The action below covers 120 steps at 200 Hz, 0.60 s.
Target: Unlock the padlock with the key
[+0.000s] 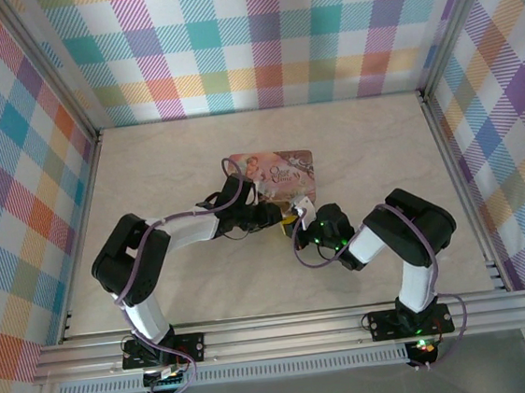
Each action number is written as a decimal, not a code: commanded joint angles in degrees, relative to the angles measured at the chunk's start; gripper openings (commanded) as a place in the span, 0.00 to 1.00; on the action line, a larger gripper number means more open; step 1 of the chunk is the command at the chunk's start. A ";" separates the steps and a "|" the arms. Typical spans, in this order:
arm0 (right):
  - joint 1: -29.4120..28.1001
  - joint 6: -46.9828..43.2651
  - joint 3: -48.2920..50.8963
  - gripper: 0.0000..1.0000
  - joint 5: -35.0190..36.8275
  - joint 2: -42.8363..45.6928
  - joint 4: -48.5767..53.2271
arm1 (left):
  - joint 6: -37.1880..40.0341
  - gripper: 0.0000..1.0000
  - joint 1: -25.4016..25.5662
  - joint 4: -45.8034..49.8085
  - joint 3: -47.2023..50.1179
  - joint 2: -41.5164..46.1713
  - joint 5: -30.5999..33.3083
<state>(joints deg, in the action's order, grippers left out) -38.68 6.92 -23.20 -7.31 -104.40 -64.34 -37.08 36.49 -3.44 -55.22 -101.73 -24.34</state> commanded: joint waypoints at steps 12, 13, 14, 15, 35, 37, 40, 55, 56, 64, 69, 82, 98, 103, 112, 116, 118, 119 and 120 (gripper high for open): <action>-0.50 1.52 -0.08 0.00 -0.95 -0.92 -5.71 | -1.15 0.29 0.50 -3.85 0.55 -1.01 -4.23; -0.47 1.56 -0.08 0.00 -0.95 -0.95 -5.71 | -1.20 0.29 0.50 -3.89 0.60 -1.01 -4.27; -0.50 1.59 -0.09 0.00 -0.95 -1.01 -5.71 | -1.22 0.29 0.51 -3.92 0.62 -1.01 -4.25; -0.51 1.60 -0.09 0.00 -0.95 -1.00 -5.71 | -1.23 0.29 0.51 -3.93 0.63 -1.01 -4.24; -0.50 1.73 -0.09 0.00 -0.98 -1.69 -5.84 | -1.48 0.30 0.34 -4.60 1.06 -1.27 -4.40; -0.52 1.71 -0.09 0.00 -0.96 -1.73 -5.90 | -1.54 0.30 0.27 -4.63 1.14 -1.27 -4.40; -0.50 1.76 -0.09 0.00 -0.91 -1.84 -5.93 | -1.57 0.30 0.21 -4.65 1.21 -1.23 -4.36; -0.52 2.21 0.02 0.00 -0.76 -2.34 -6.28 | -1.68 0.31 0.07 -5.03 1.60 -1.04 -4.31; -0.52 2.22 0.01 0.00 -0.77 -2.45 -6.30 | -1.68 0.32 0.07 -5.06 1.65 -1.02 -4.27; -0.46 2.55 0.13 0.00 -0.69 -2.69 -6.49 | -1.77 0.33 -0.02 -5.17 1.92 -0.79 -4.16; -0.50 2.64 0.09 0.00 -0.69 -2.87 -6.42 | -1.83 0.34 -0.10 -5.17 2.02 -0.58 -4.09; -0.54 2.99 0.04 0.00 -0.69 -3.04 -6.20 | -1.84 0.38 -0.26 -5.17 2.51 0.14 -3.63; -0.51 3.27 0.04 0.00 -0.66 -3.19 -5.76 | -1.95 0.41 -0.54 -5.26 3.14 1.21 -3.21; -0.52 3.35 0.08 0.00 -0.60 -3.28 -5.57 | -2.02 0.41 -0.63 -5.28 3.34 1.62 -3.10; -0.50 3.61 0.09 0.00 -0.36 -3.23 -5.06 | -2.10 0.43 -0.82 -5.26 3.59 2.25 -3.01; -0.50 3.63 0.09 0.00 -0.24 -3.18 -4.95 | -2.04 0.44 -0.93 -5.26 3.71 2.59 -3.00; -0.52 3.67 0.09 0.00 -0.25 -3.31 -4.86 | -2.06 0.44 -0.95 -5.26 3.78 2.77 -2.91; -0.52 3.69 0.13 0.00 -0.25 -3.33 -4.85 | -2.09 0.44 -0.96 -5.21 3.84 2.86 -2.91; -0.52 3.71 0.11 0.00 -0.25 -3.30 -4.84 | -2.10 0.44 -0.97 -5.19 3.82 2.99 -2.86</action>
<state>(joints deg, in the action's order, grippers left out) -38.87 9.26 -23.14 -7.51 -107.22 -66.61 -38.20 36.16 -7.51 -52.82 -102.28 -25.06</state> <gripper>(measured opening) 0.053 0.426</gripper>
